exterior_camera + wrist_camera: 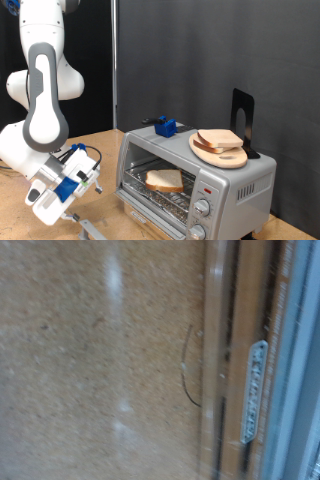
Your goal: Make a piece of toast with the oven
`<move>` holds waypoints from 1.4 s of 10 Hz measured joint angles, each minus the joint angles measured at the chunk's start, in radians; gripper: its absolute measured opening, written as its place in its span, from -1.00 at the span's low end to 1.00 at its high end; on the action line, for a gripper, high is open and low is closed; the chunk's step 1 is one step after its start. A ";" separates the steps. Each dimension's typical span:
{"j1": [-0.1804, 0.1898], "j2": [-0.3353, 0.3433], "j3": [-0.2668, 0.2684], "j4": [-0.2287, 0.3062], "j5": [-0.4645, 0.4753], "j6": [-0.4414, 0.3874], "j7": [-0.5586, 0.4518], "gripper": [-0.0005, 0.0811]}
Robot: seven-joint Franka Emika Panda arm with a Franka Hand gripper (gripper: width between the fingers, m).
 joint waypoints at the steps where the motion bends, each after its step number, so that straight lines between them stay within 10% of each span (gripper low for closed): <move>1: -0.002 -0.025 -0.001 0.000 -0.030 -0.032 0.047 0.99; 8: -0.021 -0.226 -0.009 -0.010 -0.179 -0.336 0.195 0.99; 14: 0.041 -0.415 0.092 -0.051 -0.146 -0.357 0.300 0.99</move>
